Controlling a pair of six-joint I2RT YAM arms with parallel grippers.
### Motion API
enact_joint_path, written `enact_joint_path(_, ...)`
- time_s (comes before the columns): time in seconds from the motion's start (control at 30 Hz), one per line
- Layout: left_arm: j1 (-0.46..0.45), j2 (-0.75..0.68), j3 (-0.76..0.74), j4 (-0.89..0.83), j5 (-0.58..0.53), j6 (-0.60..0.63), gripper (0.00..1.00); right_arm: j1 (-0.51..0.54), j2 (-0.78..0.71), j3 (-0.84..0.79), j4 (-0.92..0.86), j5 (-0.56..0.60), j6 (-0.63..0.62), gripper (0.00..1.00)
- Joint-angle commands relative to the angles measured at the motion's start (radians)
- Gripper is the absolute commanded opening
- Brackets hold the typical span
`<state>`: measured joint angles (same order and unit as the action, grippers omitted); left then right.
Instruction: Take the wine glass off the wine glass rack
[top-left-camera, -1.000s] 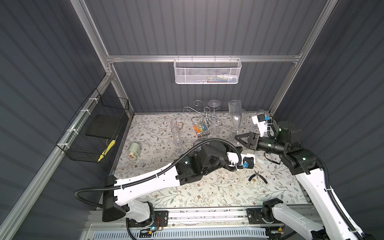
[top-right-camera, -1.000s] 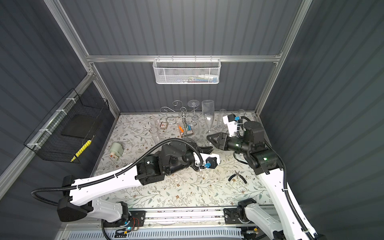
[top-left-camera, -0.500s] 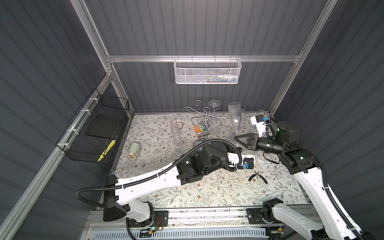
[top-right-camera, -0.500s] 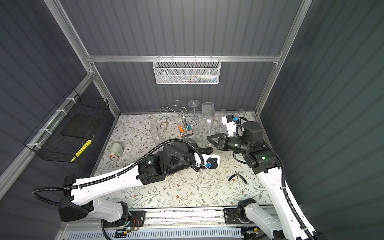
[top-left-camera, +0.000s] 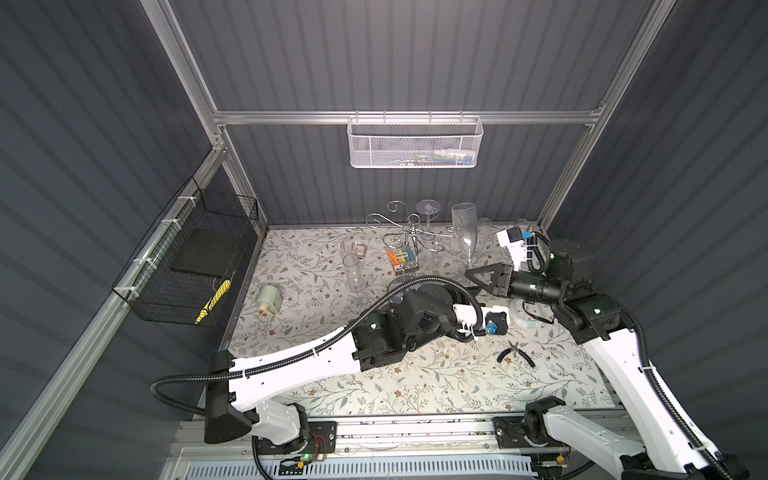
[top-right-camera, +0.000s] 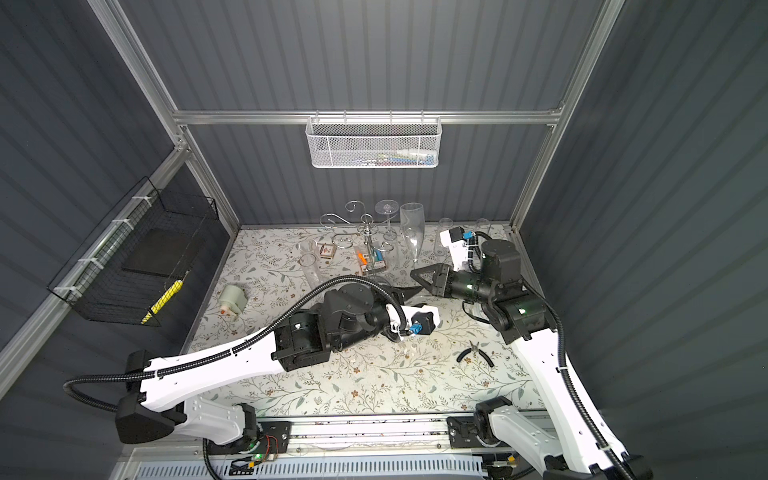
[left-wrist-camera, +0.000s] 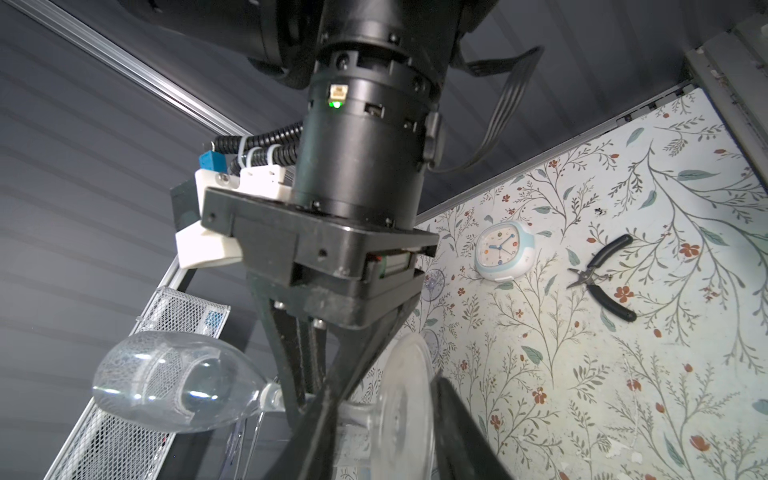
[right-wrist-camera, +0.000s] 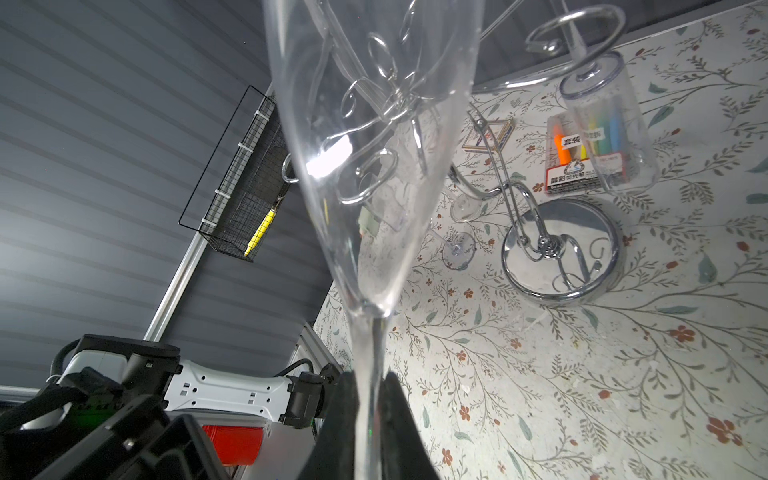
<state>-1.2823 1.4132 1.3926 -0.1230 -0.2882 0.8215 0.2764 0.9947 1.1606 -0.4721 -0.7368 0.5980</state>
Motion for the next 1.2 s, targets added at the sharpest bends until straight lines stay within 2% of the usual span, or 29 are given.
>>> enact_joint_path(0.0,-0.002,-0.074,-0.006,0.069,-0.019,-0.136,0.64,0.004,0.003,0.032,0.058,-0.002,-0.020,0.00)
enact_joint_path(0.13,-0.001,-0.186,-0.065,0.168,-0.045,-0.301,0.77,0.003,0.012,0.072,0.077,0.034,-0.096,0.00)
enact_joint_path(0.2,0.007,-0.237,-0.105,0.216,-0.058,-0.375,0.83,0.004,0.004,0.056,0.148,0.035,-0.138,0.00)
enact_joint_path(0.3,0.091,-0.265,-0.088,0.123,-0.032,-0.522,0.87,0.004,-0.027,-0.016,0.277,0.047,-0.219,0.00)
enact_joint_path(0.4,0.237,-0.281,-0.073,0.042,0.108,-0.724,0.87,0.005,-0.049,-0.083,0.380,0.043,-0.260,0.00)
enact_joint_path(0.6,0.359,-0.244,-0.034,-0.014,0.339,-0.887,0.91,0.030,-0.098,-0.195,0.507,0.031,-0.371,0.00)
enact_joint_path(0.67,0.406,-0.232,-0.039,0.009,0.429,-0.956,0.91,0.040,-0.109,-0.219,0.527,0.030,-0.386,0.00)
enact_joint_path(0.83,0.532,-0.219,-0.083,0.213,0.709,-1.168,0.92,0.073,-0.120,-0.252,0.535,0.039,-0.406,0.00)
enact_joint_path(1.03,0.551,-0.169,-0.071,0.254,0.788,-1.233,0.93,0.111,-0.117,-0.286,0.590,0.041,-0.368,0.00)
enact_joint_path(1.17,0.551,-0.149,-0.106,0.355,0.811,-1.290,0.93,0.152,-0.110,-0.302,0.626,0.057,-0.353,0.00)
